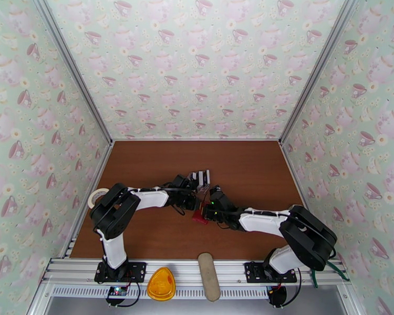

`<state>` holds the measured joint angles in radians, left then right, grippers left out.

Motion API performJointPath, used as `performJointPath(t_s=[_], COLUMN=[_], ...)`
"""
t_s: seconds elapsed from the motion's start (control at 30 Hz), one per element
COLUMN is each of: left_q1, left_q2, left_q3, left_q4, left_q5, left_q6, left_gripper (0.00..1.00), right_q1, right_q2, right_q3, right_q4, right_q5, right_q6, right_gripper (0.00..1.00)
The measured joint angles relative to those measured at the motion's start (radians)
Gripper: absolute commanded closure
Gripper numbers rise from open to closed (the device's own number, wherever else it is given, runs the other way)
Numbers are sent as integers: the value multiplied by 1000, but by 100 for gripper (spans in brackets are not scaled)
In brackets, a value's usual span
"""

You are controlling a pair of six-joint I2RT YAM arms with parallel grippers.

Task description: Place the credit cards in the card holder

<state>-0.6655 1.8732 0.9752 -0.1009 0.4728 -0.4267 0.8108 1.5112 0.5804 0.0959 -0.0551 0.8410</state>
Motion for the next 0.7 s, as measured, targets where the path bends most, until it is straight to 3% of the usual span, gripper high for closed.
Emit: performJointPath(t_s=[0.17, 0.5, 0.7], left_q1=[0, 4, 8], left_q2=[0, 0, -6], left_q3=[0, -3, -13], left_q4=[0, 2, 13], left_q5=[1, 3, 11], left_q6=[0, 0, -3], left_gripper=[75, 75, 74], right_q1=[3, 5, -2], right_q2=[1, 32, -18], right_q3=[14, 61, 61], right_q4=[-25, -65, -113], right_q5=[0, -13, -14], right_q6=[-3, -8, -29], right_gripper=[79, 78, 53])
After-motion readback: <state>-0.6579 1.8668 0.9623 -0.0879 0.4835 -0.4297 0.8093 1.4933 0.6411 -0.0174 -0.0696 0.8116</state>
